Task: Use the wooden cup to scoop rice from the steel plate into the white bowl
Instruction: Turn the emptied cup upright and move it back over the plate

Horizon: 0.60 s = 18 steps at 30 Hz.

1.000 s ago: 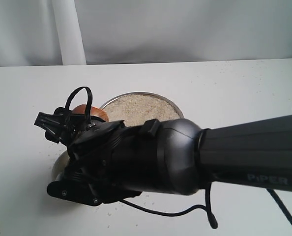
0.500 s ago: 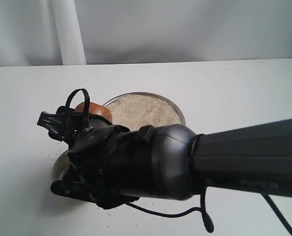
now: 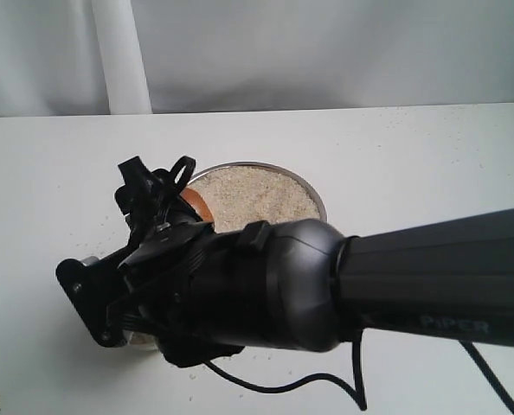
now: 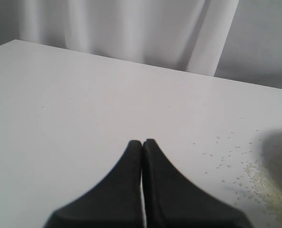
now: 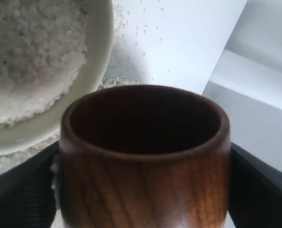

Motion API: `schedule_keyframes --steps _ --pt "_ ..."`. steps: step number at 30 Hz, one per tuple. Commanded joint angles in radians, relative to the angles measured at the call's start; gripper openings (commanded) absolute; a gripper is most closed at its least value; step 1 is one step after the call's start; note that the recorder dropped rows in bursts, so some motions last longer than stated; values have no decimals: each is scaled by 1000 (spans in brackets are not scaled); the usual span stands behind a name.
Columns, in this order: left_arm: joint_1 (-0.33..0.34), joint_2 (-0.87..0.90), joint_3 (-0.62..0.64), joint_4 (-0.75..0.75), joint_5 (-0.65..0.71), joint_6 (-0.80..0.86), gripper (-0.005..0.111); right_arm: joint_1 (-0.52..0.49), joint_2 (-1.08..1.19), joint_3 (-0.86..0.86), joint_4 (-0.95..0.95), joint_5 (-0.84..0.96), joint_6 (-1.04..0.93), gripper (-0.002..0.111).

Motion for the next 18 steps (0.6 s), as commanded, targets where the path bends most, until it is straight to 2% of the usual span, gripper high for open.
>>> schedule_keyframes --steps 1,3,12,18 --pt "-1 8 1 -4 -6 -2 0 -2 -41 -7 47 13 180 0" --pt "-1 8 1 -4 -6 -2 0 -2 -72 -7 67 13 317 0" --pt "-1 8 1 -4 -6 -2 0 -2 -126 -7 136 15 707 0" --pt "-1 8 1 -4 -6 -2 0 -2 -127 -5 165 10 853 0"
